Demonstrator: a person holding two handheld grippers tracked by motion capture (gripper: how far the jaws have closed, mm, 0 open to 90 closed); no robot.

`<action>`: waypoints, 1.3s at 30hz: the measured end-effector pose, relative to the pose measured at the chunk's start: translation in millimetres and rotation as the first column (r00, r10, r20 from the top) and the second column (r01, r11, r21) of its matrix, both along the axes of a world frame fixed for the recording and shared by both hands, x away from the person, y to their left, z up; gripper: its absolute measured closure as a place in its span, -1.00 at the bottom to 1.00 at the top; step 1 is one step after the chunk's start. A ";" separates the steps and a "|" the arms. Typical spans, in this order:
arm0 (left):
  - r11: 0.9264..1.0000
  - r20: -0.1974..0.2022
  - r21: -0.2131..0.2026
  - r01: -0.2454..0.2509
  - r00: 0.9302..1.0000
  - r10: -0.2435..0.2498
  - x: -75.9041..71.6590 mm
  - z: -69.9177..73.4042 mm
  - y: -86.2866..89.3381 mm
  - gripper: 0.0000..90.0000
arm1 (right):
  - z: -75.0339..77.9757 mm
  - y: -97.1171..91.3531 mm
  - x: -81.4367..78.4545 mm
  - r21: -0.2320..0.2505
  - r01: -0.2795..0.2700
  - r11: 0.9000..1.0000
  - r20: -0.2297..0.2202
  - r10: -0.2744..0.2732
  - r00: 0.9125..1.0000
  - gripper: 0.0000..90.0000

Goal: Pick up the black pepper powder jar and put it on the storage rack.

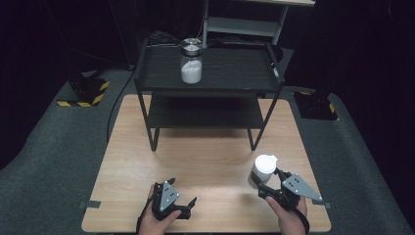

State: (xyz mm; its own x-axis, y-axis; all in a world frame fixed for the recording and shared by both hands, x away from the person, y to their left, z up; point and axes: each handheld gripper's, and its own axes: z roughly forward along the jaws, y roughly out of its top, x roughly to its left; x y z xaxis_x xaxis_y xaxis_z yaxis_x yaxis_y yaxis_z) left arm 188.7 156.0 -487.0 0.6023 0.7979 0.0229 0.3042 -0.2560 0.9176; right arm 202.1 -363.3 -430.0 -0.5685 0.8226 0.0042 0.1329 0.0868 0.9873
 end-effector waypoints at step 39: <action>1.000 0.003 0.000 0.015 1.000 -0.015 -1.3 -0.3 0.1 -0.99 | 108.2 32.0 43.5 0.054 0.003 0.999 0.093 -0.008 0.996 -0.33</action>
State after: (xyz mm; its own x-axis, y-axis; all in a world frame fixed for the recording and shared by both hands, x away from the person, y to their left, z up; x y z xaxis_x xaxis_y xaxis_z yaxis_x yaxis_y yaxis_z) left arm 187.4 156.1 -487.3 0.6144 0.7886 0.0251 0.2971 -0.2607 0.9186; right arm 245.7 -331.3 -321.8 -0.5637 0.8259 -0.0042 0.0403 0.0325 0.9987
